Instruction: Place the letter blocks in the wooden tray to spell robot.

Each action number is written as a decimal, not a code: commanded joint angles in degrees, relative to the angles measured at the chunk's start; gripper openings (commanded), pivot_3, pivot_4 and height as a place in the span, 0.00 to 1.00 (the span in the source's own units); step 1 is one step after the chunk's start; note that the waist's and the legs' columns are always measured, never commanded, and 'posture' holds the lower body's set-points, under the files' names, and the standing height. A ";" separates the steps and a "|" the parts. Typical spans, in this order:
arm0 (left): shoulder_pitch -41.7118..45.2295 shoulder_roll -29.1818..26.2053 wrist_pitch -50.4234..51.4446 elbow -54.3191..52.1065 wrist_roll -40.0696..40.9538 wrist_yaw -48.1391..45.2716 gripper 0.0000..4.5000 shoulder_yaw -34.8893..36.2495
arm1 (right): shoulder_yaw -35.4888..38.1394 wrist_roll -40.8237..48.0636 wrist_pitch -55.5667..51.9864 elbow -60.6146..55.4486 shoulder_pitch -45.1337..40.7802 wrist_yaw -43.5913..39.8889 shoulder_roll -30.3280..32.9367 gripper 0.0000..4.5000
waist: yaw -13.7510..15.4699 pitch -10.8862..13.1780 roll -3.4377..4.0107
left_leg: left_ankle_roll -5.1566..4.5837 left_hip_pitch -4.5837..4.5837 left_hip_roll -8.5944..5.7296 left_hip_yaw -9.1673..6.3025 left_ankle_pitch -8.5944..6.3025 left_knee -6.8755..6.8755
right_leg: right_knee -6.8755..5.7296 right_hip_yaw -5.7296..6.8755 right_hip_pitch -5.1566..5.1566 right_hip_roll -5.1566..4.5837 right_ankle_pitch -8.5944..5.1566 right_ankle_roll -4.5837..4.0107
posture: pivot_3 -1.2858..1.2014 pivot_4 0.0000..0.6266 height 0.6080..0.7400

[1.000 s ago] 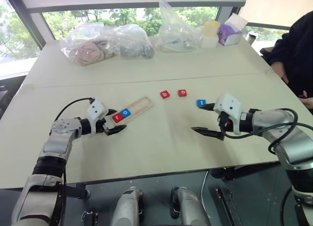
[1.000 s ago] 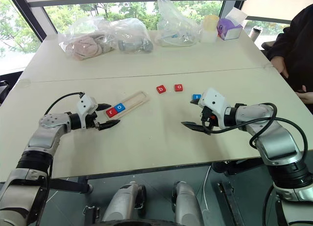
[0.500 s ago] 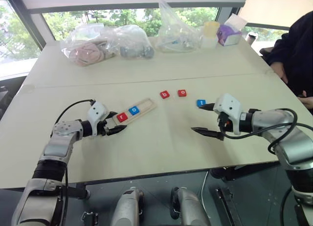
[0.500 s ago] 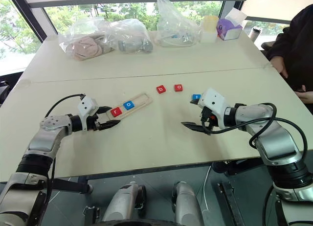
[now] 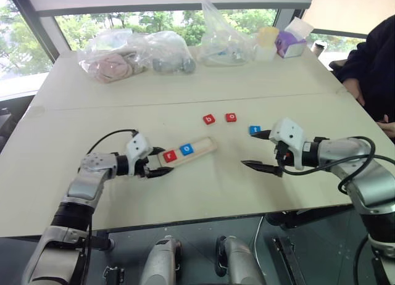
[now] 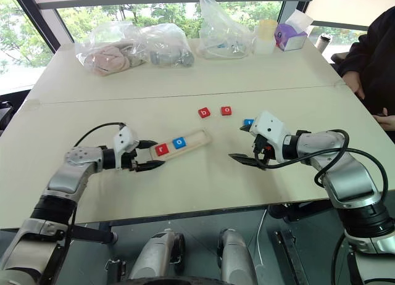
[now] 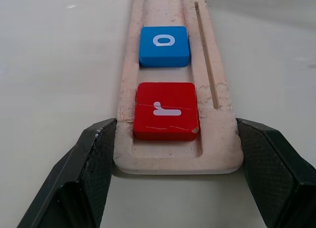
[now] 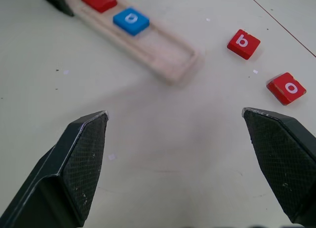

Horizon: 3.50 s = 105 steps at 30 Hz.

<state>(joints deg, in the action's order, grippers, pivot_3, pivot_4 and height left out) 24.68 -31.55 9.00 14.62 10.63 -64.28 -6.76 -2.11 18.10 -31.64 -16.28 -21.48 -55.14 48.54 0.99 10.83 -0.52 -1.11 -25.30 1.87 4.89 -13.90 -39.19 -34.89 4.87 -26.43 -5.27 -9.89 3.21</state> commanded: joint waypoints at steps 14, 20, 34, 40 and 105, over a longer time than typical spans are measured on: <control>4.39 1.87 -4.22 0.82 -5.92 -3.10 0.70 -8.56 | 1.31 0.27 -0.46 -4.59 0.84 1.32 0.51 1.00 | -0.09 0.00 -0.01 | -0.01 0.00 0.00 -0.02 0.01 -0.03 | -0.02 0.00 0.00 0.02 0.00 0.01 | 0.52 0.24 0.89; 3.40 1.48 -3.95 -1.31 -6.30 -3.01 0.70 -8.78 | 0.88 0.12 -0.07 -4.10 0.44 1.44 0.21 1.00 | -0.11 0.00 -0.01 | -0.01 0.00 0.00 -0.03 0.01 -0.03 | -0.02 0.00 0.00 0.02 0.00 0.01 | 0.52 0.24 0.89; -0.01 -0.97 -0.29 -5.45 -3.93 -2.58 0.99 -6.78 | 0.16 -0.04 0.85 -2.01 -1.81 1.20 -0.89 1.00 | -0.41 0.00 -0.01 | -0.01 0.01 0.02 -0.03 0.01 -0.02 | -0.05 0.00 -0.01 0.04 -0.01 0.01 | 0.52 0.24 0.89; -4.17 -5.35 5.26 -15.49 1.88 -1.12 0.99 0.05 | -2.63 -2.43 1.52 5.15 -9.16 6.95 -9.38 1.00 | -0.78 0.01 0.00 | -0.01 0.02 0.13 -0.05 0.01 -0.01 | -0.16 -0.01 -0.10 0.18 -0.01 -0.01 | 0.52 0.24 0.89; -14.70 -14.35 23.12 -40.30 21.10 11.32 1.00 14.14 | 6.69 -9.54 -44.49 -15.36 1.58 38.09 -27.63 0.26 | -1.77 0.06 0.09 | 0.31 -0.03 0.24 0.01 -0.07 0.16 | -0.07 -0.01 -0.32 0.19 -0.04 -0.01 | 0.52 0.24 0.89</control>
<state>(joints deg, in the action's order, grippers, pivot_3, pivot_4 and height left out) 9.13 -45.48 33.32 -25.45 32.42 -52.56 7.34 4.27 8.20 -77.04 -30.18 -20.25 -17.65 21.17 -0.77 10.89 -0.42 -0.80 -25.36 2.11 4.90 -13.97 -39.02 -34.95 4.87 -26.76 -5.08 -9.94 3.20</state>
